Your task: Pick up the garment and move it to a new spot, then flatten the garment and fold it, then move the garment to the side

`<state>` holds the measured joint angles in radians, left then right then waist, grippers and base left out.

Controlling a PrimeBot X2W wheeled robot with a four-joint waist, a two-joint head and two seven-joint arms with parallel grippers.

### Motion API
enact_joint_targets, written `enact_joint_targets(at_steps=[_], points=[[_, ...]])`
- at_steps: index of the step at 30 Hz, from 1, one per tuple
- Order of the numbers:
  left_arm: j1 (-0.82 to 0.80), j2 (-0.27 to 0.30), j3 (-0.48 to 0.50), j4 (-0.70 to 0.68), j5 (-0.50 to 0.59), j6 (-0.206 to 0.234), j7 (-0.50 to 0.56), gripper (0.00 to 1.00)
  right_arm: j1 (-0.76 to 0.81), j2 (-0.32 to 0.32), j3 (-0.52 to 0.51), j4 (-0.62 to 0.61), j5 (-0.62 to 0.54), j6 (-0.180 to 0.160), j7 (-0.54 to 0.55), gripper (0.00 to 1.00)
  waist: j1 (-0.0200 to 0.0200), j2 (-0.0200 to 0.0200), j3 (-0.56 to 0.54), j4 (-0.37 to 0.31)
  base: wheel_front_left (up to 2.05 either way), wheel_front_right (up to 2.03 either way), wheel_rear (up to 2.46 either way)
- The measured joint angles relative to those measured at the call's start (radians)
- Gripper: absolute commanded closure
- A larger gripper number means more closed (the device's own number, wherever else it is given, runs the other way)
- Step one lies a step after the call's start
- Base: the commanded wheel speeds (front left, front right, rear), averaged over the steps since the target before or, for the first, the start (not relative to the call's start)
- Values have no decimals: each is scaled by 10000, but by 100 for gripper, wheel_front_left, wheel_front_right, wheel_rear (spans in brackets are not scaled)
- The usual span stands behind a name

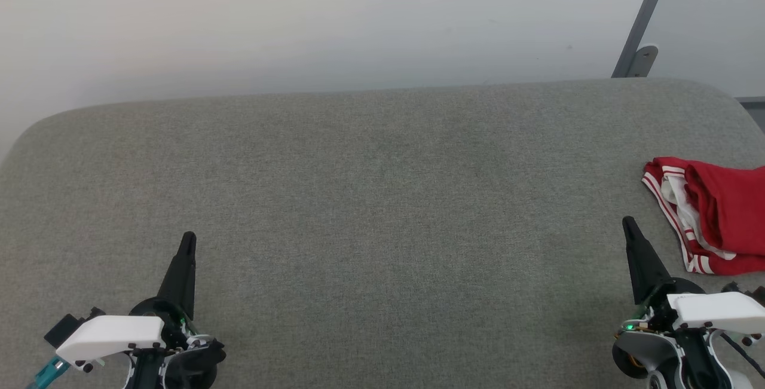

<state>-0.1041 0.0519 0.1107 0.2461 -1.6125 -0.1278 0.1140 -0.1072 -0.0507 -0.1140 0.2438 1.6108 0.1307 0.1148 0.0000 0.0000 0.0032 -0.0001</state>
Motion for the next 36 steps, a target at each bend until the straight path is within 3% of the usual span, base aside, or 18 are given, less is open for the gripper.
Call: enact_joint_targets(at_steps=[36], points=[[0, -8, 12, 0, 2, 0, 4, 100, 0, 0, -2, 2, 0, -2, -2, 100, 0, 0, 0, 0, 0, 0, 0]])
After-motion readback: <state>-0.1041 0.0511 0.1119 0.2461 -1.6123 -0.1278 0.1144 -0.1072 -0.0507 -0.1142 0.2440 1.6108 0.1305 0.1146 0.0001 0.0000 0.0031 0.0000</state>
